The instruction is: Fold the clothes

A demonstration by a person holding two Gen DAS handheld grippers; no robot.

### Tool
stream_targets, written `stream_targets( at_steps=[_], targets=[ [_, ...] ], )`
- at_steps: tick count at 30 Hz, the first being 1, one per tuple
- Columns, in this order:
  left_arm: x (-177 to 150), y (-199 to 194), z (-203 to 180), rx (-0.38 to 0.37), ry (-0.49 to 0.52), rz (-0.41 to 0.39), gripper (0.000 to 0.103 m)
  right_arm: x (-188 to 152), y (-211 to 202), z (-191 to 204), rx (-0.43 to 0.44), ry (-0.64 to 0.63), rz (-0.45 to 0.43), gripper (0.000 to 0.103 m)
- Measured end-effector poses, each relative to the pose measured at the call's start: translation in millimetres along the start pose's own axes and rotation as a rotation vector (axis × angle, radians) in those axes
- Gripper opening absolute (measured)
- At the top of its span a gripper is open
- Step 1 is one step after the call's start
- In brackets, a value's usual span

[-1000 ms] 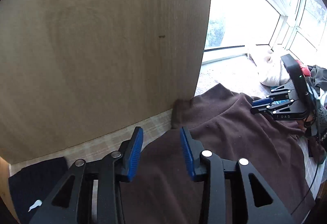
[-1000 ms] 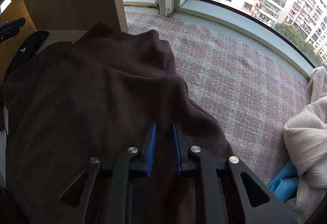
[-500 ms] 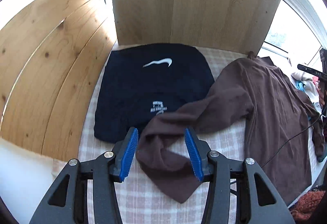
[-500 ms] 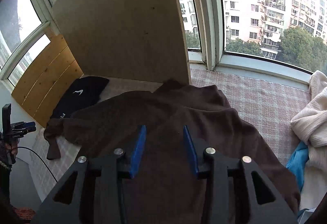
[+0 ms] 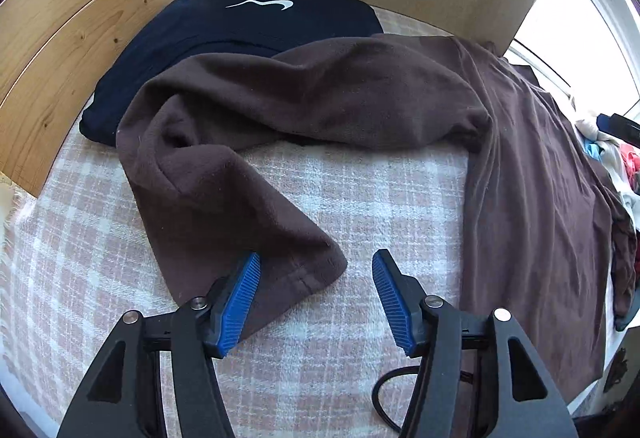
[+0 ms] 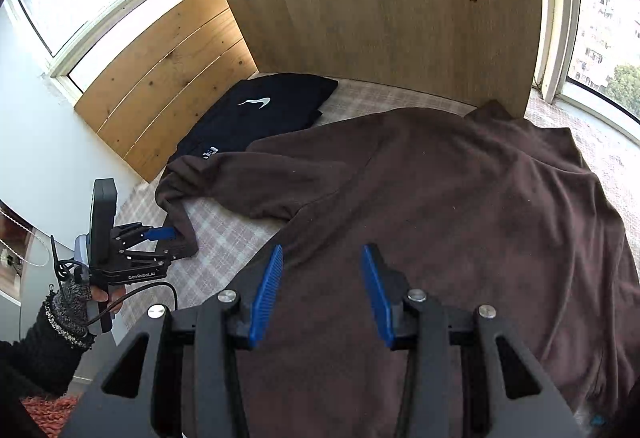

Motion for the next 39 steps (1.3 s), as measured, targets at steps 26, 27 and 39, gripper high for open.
stream_targets(
  at_steps=[26,27,39],
  targets=[
    [2.4,-100.9,142.5,0.226,0.22,-0.099,0.01,27.1,135.3,69.2,0.007,-0.384,0.238,0.041],
    [5.1,-97.3,140.9,0.247,0.241,-0.103,0.01,28.3,138.7,75.2,0.012,-0.408,0.247,0.041],
    [-51.5,-128.6,170.5,0.081,0.075,0.013,0.052,50.9,145.1,74.8,0.0,-0.393,0.235,0.041]
  ],
)
Point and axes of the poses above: each gripper's, at about its wrist camera, not at the fingertips, and y roughly the way its jaws point, z to its left, x to its top, the point moved 10 cm from there along y, roughly the way its jaws point, and after that the axes turned 15 degrees about -y, right-handed, at the moved point
